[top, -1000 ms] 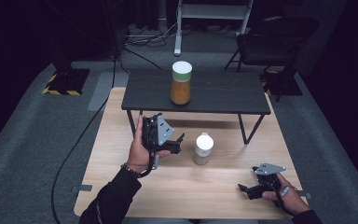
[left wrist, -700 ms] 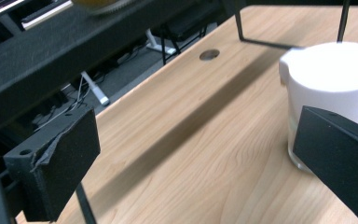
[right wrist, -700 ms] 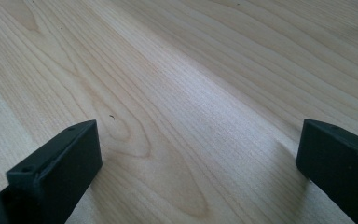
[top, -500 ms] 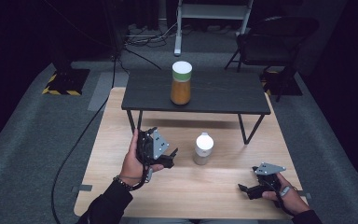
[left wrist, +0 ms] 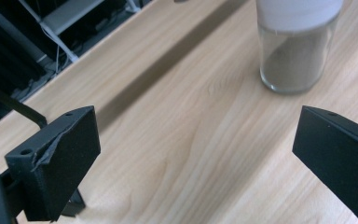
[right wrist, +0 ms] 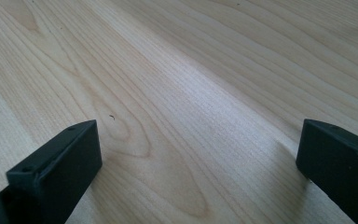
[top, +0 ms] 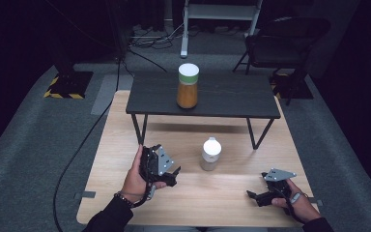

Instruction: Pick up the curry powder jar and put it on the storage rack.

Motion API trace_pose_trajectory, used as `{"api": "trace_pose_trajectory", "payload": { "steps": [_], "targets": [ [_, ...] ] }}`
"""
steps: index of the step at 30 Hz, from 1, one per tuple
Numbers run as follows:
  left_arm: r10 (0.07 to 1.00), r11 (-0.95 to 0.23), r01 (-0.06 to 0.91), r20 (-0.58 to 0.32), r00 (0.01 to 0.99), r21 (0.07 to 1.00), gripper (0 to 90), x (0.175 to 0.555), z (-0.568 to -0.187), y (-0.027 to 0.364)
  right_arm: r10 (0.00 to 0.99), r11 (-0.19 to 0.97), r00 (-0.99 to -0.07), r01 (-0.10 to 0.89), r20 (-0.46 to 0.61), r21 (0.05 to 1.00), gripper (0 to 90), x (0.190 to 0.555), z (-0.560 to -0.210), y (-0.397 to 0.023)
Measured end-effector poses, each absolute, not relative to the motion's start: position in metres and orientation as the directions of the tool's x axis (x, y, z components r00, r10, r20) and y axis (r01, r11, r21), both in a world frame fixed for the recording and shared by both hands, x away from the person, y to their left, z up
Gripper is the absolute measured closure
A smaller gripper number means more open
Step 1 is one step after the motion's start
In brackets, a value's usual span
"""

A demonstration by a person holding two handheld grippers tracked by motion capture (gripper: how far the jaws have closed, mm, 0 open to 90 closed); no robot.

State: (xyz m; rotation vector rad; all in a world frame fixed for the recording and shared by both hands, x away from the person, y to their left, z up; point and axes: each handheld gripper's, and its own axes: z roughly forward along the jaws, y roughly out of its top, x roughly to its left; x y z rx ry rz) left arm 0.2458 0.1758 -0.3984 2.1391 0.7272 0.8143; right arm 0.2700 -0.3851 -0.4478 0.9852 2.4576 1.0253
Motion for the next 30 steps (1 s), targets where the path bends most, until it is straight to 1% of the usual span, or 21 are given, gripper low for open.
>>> {"api": "trace_pose_trajectory", "payload": {
  "steps": [8,14,17,23,30],
  "targets": [
    [0.7,-0.588,0.304,0.283,0.656,0.75,0.9,0.247,-0.415,0.178,0.695,0.51,-0.719,0.48,-0.012,0.714,0.0,0.27,-0.448,-0.385],
    [0.718,-0.557,0.358,0.218,0.661,0.75,1.3,0.251,-0.423,0.188,0.695,0.51,-0.719,0.48,-0.013,0.714,0.0,0.27,-0.448,-0.385],
    [0.73,-0.534,0.397,0.169,0.663,0.746,1.3,0.257,-0.427,0.194,0.695,0.51,-0.719,0.48,-0.013,0.714,0.0,0.27,-0.448,-0.385],
    [0.737,-0.538,0.44,0.149,0.659,0.719,1.3,0.263,-0.432,0.199,0.695,0.51,-0.719,0.48,-0.013,0.714,0.0,0.27,-0.448,-0.385],
    [0.742,-0.538,0.499,0.101,0.663,0.679,1.3,0.27,-0.437,0.207,0.695,0.51,-0.719,0.48,-0.013,0.714,0.0,0.27,-0.448,-0.385]
  ]
}}
